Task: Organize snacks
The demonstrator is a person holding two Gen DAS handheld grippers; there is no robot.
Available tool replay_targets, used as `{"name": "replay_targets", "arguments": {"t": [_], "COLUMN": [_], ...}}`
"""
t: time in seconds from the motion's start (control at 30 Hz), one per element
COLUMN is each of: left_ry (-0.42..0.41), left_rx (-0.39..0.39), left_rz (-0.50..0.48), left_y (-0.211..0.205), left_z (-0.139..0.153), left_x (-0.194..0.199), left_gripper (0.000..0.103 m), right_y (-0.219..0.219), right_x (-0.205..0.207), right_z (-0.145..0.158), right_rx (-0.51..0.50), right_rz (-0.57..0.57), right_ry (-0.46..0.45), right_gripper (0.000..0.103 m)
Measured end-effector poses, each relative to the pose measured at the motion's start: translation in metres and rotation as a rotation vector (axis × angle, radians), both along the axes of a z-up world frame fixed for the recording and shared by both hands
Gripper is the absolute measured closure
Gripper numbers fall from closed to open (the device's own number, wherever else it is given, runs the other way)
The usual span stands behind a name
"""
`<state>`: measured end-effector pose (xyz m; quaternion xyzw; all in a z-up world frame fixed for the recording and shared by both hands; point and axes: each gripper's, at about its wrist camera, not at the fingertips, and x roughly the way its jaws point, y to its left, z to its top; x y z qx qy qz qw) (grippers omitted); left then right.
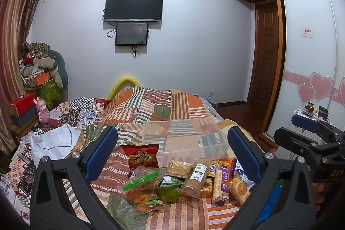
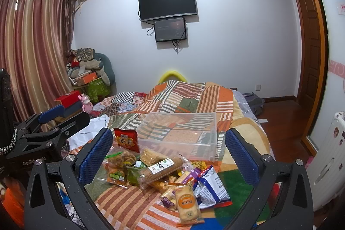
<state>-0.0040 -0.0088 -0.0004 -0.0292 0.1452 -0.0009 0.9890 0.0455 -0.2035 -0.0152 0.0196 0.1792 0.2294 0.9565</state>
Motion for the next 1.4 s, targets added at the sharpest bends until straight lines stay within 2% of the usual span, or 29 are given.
{"name": "replay_targets", "arguments": {"t": [0.9, 1.13, 1.23, 1.4], "left_ry": [0.014, 0.048, 0.088, 0.206], "left_rx": [-0.024, -0.032, -0.029, -0.024], "left_rz": [-0.016, -0.022, -0.036, -0.044], "left_y": [0.006, 0.009, 0.013, 0.026], "left_z": [0.000, -0.005, -0.012, -0.034], "left_x": [0.002, 0.008, 0.014, 0.029], "left_gripper": [0.000, 0.009, 0.014, 0.024], "right_y": [0.003, 0.001, -0.002, -0.008], "right_x": [0.000, 0.009, 0.012, 0.023], "right_z": [-0.002, -0.008, -0.013, -0.032], "right_rx": [-0.019, -0.025, -0.029, -0.061], "right_rz": [-0.008, -0.014, -0.016, -0.002], "right_ry": [-0.005, 0.012, 0.028, 0.106], "right_gripper": [0.000, 0.000, 0.008, 0.024]}}
